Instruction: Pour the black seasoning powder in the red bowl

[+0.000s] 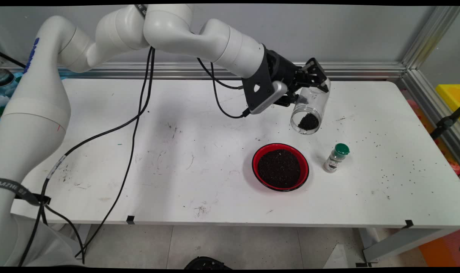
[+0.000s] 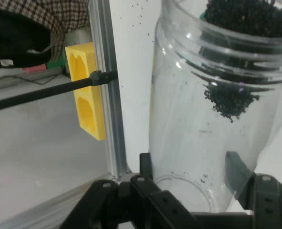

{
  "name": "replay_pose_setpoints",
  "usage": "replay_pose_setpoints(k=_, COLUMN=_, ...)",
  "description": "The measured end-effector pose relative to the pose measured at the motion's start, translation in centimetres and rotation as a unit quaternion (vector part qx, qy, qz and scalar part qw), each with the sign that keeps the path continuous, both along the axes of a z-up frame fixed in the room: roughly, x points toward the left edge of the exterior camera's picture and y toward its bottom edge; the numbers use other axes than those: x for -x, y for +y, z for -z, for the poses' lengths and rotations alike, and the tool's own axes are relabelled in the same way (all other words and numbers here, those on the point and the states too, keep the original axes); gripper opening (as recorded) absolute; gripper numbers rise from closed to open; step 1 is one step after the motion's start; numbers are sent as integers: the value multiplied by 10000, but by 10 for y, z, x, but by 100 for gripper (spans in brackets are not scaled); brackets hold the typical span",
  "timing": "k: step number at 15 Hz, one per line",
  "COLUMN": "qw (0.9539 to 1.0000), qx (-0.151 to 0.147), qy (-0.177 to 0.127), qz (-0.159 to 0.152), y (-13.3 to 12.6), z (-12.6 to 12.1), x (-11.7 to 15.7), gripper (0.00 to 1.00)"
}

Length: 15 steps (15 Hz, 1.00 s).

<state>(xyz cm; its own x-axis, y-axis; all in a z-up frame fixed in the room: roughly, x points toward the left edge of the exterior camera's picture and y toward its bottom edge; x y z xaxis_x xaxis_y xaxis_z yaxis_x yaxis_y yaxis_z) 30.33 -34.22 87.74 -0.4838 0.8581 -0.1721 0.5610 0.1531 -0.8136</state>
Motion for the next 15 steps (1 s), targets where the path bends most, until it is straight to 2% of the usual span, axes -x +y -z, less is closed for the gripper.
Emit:
replay_pose_setpoints(k=4, qw=9980, qx=-487, qy=269, qz=-286, y=-5, z=-2, x=-5, gripper=0)
replay_pose_setpoints(k=8, qw=9922, qx=-954, qy=534, qz=-592, y=-11, z=-4, x=-9, gripper=0)
replay_pose_setpoints(k=11, qw=9858, qx=-1306, qy=713, qz=-775, y=-15, z=-3, x=-12, gripper=0)
replay_pose_setpoints(k=15, qw=9725, qx=-1847, qy=960, qz=-1042, y=-20, z=-2, x=-15, gripper=0)
